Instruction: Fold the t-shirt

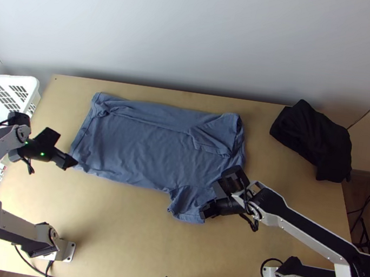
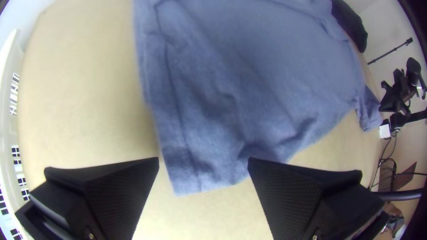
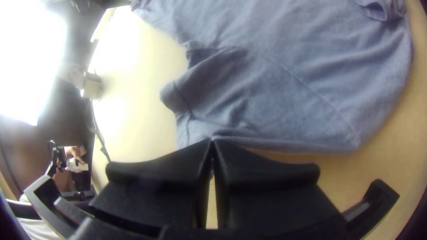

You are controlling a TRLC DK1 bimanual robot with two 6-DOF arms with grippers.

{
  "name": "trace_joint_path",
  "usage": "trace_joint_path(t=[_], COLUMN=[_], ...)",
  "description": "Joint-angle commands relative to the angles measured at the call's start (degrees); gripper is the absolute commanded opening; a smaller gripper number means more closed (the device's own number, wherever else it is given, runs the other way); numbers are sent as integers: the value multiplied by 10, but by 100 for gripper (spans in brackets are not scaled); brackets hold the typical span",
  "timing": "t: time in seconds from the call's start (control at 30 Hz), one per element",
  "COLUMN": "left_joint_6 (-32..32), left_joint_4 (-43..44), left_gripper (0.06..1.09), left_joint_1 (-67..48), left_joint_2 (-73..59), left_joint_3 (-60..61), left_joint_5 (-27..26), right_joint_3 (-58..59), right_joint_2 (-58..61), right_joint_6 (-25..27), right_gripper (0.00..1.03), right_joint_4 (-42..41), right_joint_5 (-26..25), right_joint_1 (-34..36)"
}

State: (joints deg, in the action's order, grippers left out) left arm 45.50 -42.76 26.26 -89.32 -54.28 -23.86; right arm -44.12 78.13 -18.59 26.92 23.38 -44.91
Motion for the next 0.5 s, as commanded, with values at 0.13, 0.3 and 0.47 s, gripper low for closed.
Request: trace_joint_path(t=[0.13, 0.3, 0.47], left_joint_6=[4, -2, -26], left_joint_4=[-31, -36, -39], left_gripper=[101, 28, 9], left_joint_1=[-15, -17, -6], left_joint_2=[-12, -11, 5], left_joint_3=[8, 10, -6], left_joint_5=[14, 3, -21], right_joint_3=[-8, -10, -18], right_joint_2=[11, 23, 23], right_joint_6=[7, 7, 7], right_gripper=[3, 3, 3], right_joint_4=[-1, -3, -6], right_joint_5=[-2, -3, -9], right_joint_1=[12, 18, 42])
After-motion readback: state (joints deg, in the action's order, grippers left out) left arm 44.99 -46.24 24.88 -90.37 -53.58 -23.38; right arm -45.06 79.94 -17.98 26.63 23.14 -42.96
